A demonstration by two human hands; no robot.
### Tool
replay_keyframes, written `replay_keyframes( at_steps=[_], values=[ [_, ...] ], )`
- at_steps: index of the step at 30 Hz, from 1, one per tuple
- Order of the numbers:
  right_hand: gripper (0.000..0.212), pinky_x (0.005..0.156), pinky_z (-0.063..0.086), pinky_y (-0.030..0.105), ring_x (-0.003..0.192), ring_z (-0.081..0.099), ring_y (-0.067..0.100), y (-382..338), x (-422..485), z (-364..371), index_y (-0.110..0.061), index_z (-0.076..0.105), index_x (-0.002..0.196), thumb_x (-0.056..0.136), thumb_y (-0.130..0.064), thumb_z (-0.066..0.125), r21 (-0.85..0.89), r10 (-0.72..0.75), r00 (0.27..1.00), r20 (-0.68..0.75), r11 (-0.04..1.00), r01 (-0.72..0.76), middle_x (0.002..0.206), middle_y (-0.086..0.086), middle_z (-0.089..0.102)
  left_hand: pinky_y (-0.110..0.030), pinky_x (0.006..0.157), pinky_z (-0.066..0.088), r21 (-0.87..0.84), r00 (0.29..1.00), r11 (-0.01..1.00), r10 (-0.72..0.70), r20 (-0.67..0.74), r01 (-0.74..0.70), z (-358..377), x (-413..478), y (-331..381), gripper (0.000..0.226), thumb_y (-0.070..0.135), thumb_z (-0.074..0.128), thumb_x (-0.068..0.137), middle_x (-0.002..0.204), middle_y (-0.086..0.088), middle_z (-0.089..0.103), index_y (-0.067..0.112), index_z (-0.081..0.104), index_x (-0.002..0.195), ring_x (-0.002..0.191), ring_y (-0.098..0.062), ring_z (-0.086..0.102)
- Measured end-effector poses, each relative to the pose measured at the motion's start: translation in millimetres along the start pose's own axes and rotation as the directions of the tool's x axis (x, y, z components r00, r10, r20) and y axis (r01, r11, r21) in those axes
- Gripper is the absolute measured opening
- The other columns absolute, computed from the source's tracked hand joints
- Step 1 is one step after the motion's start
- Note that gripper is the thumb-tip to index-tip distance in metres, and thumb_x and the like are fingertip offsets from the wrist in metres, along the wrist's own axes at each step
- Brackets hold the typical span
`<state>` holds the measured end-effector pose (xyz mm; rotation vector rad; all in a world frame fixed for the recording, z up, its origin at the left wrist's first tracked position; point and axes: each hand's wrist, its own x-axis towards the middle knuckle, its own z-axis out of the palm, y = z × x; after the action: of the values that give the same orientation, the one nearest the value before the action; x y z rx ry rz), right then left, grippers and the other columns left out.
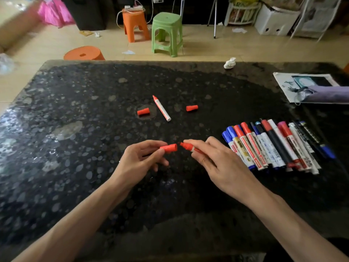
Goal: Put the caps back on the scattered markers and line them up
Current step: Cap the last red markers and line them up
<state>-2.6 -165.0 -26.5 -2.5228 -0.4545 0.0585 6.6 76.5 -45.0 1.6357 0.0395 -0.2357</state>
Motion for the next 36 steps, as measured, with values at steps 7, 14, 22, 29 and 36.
replay_keyframes(
  at_steps=[7,14,22,29,36],
  values=[
    [0.049,0.055,0.038,0.017,0.073,0.053,0.007,2,-1,-1,-0.049,0.047,0.149,0.101,-0.057,0.038,-0.216,-0.078,0.997,0.001,0.973,0.077,0.089,-0.011,0.047,-0.016,0.055,0.050,-0.003,0.999,1.000,0.018,0.032,-0.018,1,-2,-1,0.021,0.003,0.059,0.100,0.082,-0.007,0.075,-0.004,0.068,0.118,0.058,-0.006,0.065],
    [0.052,0.064,0.049,0.023,0.082,0.052,0.007,3,-1,2,-0.034,0.052,0.150,0.100,-0.044,0.049,-0.217,-0.101,0.995,-0.017,0.972,0.095,0.094,-0.011,0.050,-0.020,0.060,0.054,0.194,0.992,0.977,0.063,0.112,-0.084,0,-3,3,0.013,0.006,0.063,0.100,0.082,-0.007,0.078,0.008,0.070,0.110,0.063,-0.008,0.068],
    [0.043,0.070,0.054,0.030,0.087,0.056,0.012,2,-1,1,-0.019,0.065,0.138,0.096,-0.028,0.067,-0.281,-0.235,0.971,-0.039,0.935,0.215,0.096,-0.005,0.061,-0.029,0.072,0.057,0.470,0.963,0.841,0.218,0.161,-0.269,9,-1,-3,0.017,0.025,0.069,0.097,0.073,0.007,0.071,0.027,0.077,0.112,0.070,-0.015,0.069],
    [0.038,0.075,0.056,0.033,0.088,0.059,0.012,-2,-3,3,-0.018,0.064,0.136,0.101,-0.030,0.055,-0.278,-0.252,0.966,-0.057,0.933,0.227,0.099,-0.004,0.062,-0.020,0.064,0.052,0.477,0.935,0.805,0.313,0.164,-0.353,11,0,5,0.020,0.017,0.070,0.096,0.073,0.009,0.070,0.030,0.078,0.109,0.065,-0.011,0.065],
    [0.035,0.070,0.056,0.034,0.084,0.058,0.012,-4,-4,6,-0.015,0.068,0.130,0.099,-0.026,0.056,-0.249,-0.217,0.968,-0.123,0.951,0.182,0.095,-0.003,0.063,-0.023,0.063,0.053,0.449,0.917,0.801,0.374,0.140,-0.395,19,1,4,0.020,0.011,0.069,0.096,0.074,0.005,0.069,0.024,0.080,0.107,0.065,-0.015,0.065]
  ],
)
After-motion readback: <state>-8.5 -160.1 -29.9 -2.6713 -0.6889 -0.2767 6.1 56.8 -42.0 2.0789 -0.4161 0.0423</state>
